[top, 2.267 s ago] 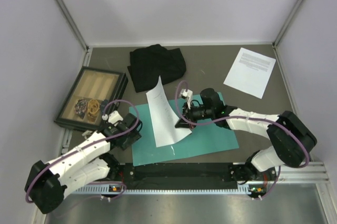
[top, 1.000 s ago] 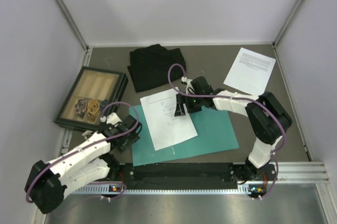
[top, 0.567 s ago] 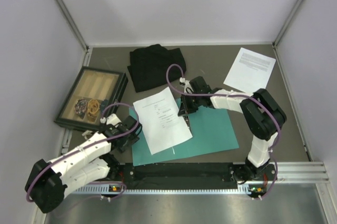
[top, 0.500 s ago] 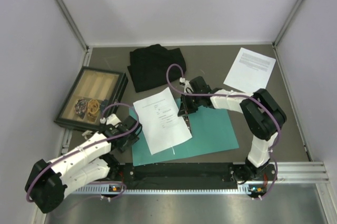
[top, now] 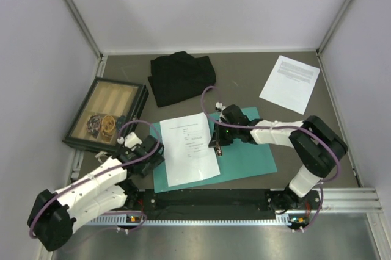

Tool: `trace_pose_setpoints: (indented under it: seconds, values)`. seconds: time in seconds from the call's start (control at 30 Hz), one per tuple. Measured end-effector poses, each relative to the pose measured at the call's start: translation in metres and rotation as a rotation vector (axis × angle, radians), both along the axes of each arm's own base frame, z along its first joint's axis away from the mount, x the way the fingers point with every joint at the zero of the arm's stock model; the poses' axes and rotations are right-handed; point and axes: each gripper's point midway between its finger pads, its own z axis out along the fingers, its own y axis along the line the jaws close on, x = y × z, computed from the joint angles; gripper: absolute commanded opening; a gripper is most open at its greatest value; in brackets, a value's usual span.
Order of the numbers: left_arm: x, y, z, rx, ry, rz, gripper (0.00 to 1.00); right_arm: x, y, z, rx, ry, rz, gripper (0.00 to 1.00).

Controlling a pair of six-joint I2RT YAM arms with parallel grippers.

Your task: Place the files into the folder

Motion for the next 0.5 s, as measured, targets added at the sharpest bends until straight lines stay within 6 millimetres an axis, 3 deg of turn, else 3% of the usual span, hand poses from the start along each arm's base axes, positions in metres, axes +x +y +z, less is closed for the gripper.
trace_pose_setpoints:
  seconds: [0.13,0.3,0.5]
  values:
    - [0.001,-0.002,0.002,-0.026,-0.026,-0.004,0.77,-0.004,-0.005,-0.010,-0.004,0.016,-0.056,0.00]
    - [0.003,-0.007,0.004,-0.073,-0.063,-0.011,0.82,0.000,0.004,-0.005,0.037,-0.010,-0.101,0.00]
    - [0.004,-0.010,0.007,-0.108,-0.094,-0.021,0.88,0.002,0.000,-0.006,0.034,-0.023,-0.161,0.00]
